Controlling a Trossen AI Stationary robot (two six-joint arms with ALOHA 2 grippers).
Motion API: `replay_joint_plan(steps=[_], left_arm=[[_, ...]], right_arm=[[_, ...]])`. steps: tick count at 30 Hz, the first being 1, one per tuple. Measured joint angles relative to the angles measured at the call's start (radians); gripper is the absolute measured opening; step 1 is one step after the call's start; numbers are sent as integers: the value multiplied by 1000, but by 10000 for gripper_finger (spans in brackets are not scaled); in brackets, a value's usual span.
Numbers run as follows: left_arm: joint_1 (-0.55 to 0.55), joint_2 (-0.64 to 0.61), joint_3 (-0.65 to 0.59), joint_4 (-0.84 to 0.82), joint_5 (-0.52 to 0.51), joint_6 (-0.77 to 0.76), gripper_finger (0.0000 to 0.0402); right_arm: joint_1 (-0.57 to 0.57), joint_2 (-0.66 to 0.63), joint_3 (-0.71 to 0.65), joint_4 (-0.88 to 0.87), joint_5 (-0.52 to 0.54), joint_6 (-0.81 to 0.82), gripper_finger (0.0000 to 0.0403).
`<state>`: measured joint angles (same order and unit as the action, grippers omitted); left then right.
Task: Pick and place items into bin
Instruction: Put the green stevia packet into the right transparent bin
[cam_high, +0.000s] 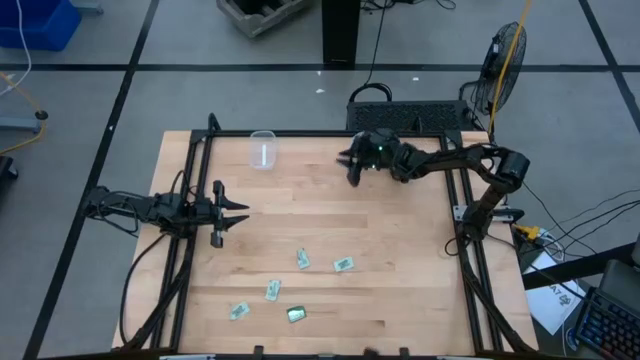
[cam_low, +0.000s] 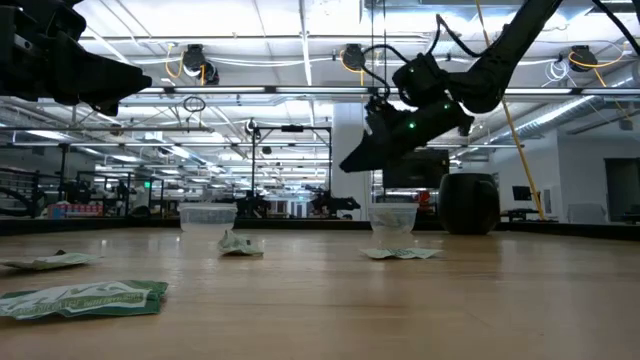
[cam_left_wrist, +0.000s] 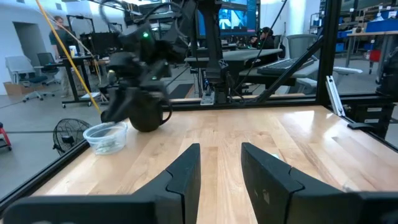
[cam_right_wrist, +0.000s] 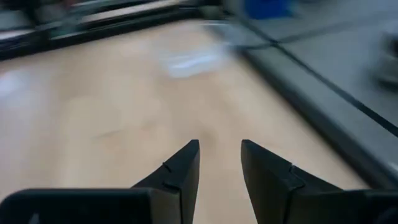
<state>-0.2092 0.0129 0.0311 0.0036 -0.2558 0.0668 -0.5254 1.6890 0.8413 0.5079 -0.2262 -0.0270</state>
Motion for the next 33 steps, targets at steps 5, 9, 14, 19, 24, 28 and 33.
replay_joint_plan(steps=[5,9,14,19,24,28,33], left_arm=[[0,0,0,0,0,0,122],[0,0,0,0,0,0,122],[0,0,0,0,0,0,122],[0,0,0,0,0,0,122],[0,0,0,0,0,0,122],[0,0,0,0,0,0,122],[0,0,0,0,0,0,122]], right_arm=[[117,0,0,-56,-93,-130,114],[224,0,0,-110,-93,-170,114],[355,0,0,-128,-94,-129,114],[465,0,0,-164,-71,-112,114],[544,0,0,-219,-46,-50,115],[605,0,0,-262,18,-10,115],[658,0,-11,-251,42,56,115]])
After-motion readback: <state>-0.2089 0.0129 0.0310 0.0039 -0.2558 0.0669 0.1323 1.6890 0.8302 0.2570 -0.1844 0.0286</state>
